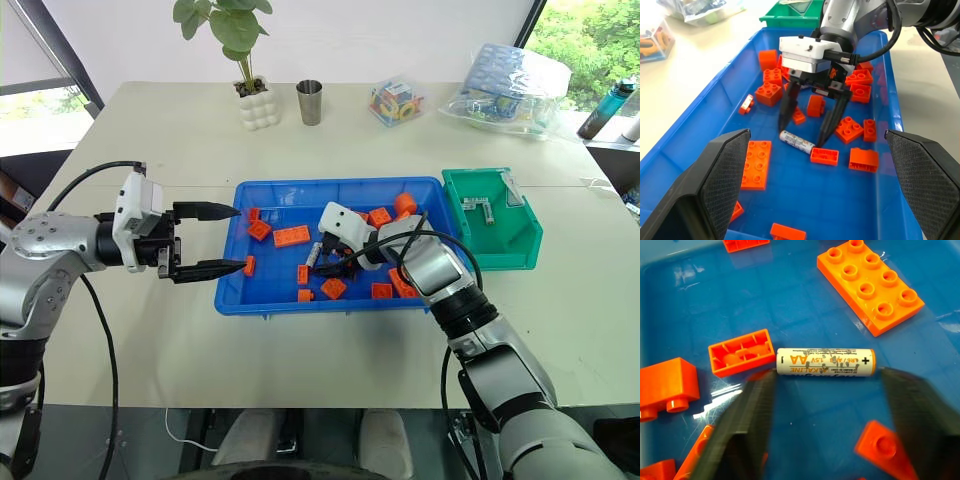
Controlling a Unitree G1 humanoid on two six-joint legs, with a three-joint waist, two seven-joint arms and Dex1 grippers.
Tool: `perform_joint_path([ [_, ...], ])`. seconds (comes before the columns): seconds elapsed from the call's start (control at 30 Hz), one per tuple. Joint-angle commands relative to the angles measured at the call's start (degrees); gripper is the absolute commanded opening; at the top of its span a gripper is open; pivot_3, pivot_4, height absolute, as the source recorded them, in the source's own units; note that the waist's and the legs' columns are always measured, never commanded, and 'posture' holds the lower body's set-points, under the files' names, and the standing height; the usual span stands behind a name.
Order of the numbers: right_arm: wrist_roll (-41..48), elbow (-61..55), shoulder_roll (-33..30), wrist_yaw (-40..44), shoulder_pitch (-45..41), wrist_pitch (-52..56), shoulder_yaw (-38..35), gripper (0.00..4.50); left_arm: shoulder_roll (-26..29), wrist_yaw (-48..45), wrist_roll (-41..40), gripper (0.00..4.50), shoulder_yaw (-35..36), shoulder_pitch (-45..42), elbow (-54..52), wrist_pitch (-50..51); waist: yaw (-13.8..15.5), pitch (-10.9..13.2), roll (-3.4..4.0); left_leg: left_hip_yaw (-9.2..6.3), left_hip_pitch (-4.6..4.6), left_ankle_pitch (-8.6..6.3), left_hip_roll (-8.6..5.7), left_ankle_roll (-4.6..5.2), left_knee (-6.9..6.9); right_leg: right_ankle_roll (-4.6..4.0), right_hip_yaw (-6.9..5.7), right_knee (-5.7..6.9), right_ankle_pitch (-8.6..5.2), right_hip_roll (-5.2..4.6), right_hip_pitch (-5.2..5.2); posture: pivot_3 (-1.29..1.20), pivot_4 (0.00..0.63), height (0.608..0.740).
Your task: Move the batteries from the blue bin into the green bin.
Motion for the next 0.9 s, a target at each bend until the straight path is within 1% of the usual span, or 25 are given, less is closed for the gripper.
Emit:
perform_joint_path([
  [0.03, 0.69, -1.95, 0.25, 0.01, -0.38, 0.31, -1.11, 2.22, 0.25, -0.34, -0.07, 4.5, 0.7, -1.22, -0.37, -1.05, 0.0, 0.0, 0.0, 0.0, 0.0, 0.0, 0.0, 0.0, 0.0, 0.0, 0.0, 0.0, 0.0, 0.0, 0.0, 0.0, 0.15, 0.711],
  [0.27, 1.16, -4.87, -1.53, -0.26, -0.8, 1.4, -2.69, 2.22, -0.39, -0.38, 0.35, 4.5, 0.27, -1.57, -0.07, -1.28, 0.0, 0.0, 0.0, 0.0, 0.0, 0.0, 0.0, 0.0, 0.0, 0.0, 0.0, 0.0, 0.0, 0.0, 0.0, 0.0, 0.15, 0.711],
  [0.37, 3.34, -8.17, -4.08, -0.41, -1.65, 4.72, -7.15, 2.22, -0.73, -0.35, 0.45, 4.5, 0.07, -1.66, -0.02, -1.37, 0.18, 0.0, 0.0, 0.0, 0.0, 0.0, -0.01, 0.0, 0.0, 0.0, 0.0, 0.0, 0.0, -0.01, 0.0, 0.0, 0.15, 0.711],
  [0.47, 6.98, -10.53, -9.4, -1.0, -3.08, 10.4, -15.89, 2.22, -1.31, -0.52, 0.79, 4.5, -0.48, -1.93, 0.59, -1.9, 0.34, 0.02, -0.01, 0.0, -0.01, 0.0, -0.02, 0.0, 0.01, 0.0, 0.0, -0.01, 0.0, -0.02, 0.02, 0.0, 0.15, 0.711],
  [0.5, 7.83, -10.9, -10.72, -1.25, -3.28, 11.74, -17.65, 2.22, -1.47, -0.6, 0.88, 4.5, -0.59, -2.05, 0.85, -2.11, 0.37, 0.03, -0.02, -0.01, -0.01, 0.0, -0.02, 0.0, 0.01, 0.0, 0.0, -0.01, 0.0, -0.03, 0.02, 0.0, 0.15, 0.711],
  [0.57, 8.54, -10.34, -16.16, -1.36, -2.52, 13.08, -22.45, 2.22, -2.12, -0.63, 1.14, 4.5, -1.2, -2.6, 1.56, -2.69, 0.32, 0.03, -0.02, -0.01, -0.02, 0.0, -0.02, 0.0, 0.01, 0.0, 0.0, -0.03, 0.0, -0.04, 0.02, 0.0, 0.15, 0.711],
  [0.73, 8.88, -6.73, -26.98, -1.52, 1.5, 13.17, -30.23, 2.22, -3.83, -1.34, 2.01, 4.5, -2.64, -3.89, 3.3, -4.02, 0.25, 0.04, -0.04, 0.0, -0.02, -0.01, -0.02, 0.02, -0.02, 0.0, -0.01, -0.08, 0.0, -0.03, 0.06, 0.0, 0.15, 0.711],
  [0.8, 9.08, -5.66, -29.45, -1.88, 3.37, 13.14, -32.14, 2.22, -4.51, -1.63, 2.26, 4.5, -3.4, -4.64, 4.04, -4.47, 0.15, 0.04, -0.04, 0.03, -0.02, -0.01, 0.0, 0.02, -0.02, 0.0, 0.0, -0.1, 0.0, -0.04, 0.05, 0.0, 0.15, 0.711],
  [0.9, 9.38, -6.04, -31.13, -2.8, 7.0, 13.29, -33.87, 2.22, -5.61, -2.15, 2.75, 4.5, -4.5, -6.02, 5.17, -5.22, -0.02, 0.04, -0.04, 0.1, -0.01, -0.01, 0.07, 0.02, -0.02, 0.0, 0.01, -0.1, 0.0, -0.01, 0.04, 0.0, 0.15, 0.711],
])
